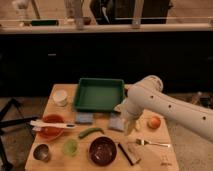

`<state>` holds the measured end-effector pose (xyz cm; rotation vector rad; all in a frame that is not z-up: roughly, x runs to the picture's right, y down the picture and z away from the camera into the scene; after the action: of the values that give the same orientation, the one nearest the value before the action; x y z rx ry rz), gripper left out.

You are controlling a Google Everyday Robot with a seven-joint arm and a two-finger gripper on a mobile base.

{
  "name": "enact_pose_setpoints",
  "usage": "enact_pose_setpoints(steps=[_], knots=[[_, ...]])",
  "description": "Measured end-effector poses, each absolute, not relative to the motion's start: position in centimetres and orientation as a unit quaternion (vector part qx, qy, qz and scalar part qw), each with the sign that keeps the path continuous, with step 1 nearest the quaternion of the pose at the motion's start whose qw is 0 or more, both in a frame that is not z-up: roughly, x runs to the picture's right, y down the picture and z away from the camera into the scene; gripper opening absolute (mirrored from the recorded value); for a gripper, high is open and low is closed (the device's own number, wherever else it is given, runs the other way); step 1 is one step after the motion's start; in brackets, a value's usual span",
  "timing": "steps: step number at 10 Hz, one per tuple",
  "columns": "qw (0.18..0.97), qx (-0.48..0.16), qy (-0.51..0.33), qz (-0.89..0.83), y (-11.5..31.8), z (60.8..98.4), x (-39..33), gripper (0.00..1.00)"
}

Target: Place pepper in plastic cup

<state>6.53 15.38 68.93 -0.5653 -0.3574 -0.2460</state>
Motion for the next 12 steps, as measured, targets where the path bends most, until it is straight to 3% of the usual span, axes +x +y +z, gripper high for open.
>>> enact_pose_setpoints(steps=[6,12], knots=[[0.92,-0.285,-0.232,-0.138,17.1,72.1,-4.5,0.8],[0.918,-0.287,-0.236,-0.138,17.2,72.4,-5.0,0.8]])
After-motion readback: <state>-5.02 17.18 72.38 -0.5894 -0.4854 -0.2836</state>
